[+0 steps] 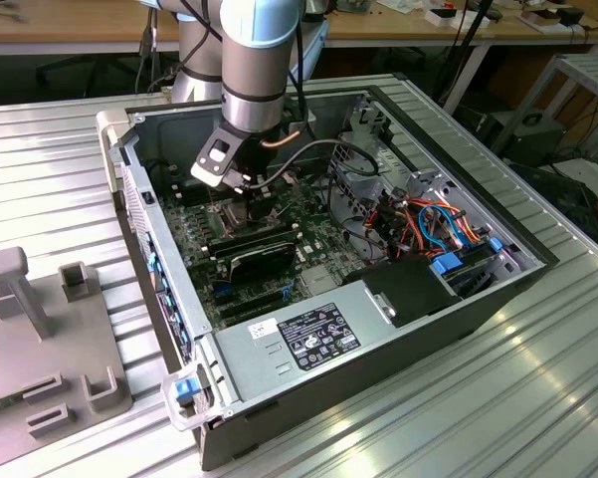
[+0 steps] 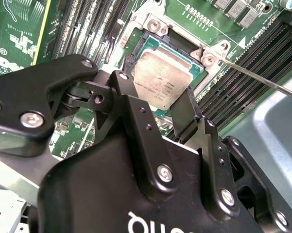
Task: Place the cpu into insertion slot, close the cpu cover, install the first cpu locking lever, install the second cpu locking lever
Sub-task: 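Place the cpu into insertion slot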
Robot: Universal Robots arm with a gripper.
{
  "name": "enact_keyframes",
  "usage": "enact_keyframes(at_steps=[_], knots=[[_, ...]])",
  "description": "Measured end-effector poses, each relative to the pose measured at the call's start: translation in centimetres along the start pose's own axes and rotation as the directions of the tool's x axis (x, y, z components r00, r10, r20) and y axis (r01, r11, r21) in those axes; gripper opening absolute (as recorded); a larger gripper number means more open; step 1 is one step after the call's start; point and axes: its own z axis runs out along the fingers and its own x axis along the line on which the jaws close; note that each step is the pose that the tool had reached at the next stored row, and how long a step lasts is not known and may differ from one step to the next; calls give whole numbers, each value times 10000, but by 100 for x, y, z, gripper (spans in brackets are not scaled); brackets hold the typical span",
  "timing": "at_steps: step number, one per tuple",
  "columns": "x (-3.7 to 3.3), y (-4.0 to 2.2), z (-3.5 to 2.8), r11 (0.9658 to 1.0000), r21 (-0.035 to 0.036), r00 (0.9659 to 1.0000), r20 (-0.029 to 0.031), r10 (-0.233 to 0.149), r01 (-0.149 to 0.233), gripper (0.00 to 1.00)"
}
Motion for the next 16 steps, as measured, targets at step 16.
enact_keyframes(at_steps=[16], knots=[[-19, 9, 11, 10000, -1, 10000, 0, 54, -54, 55]])
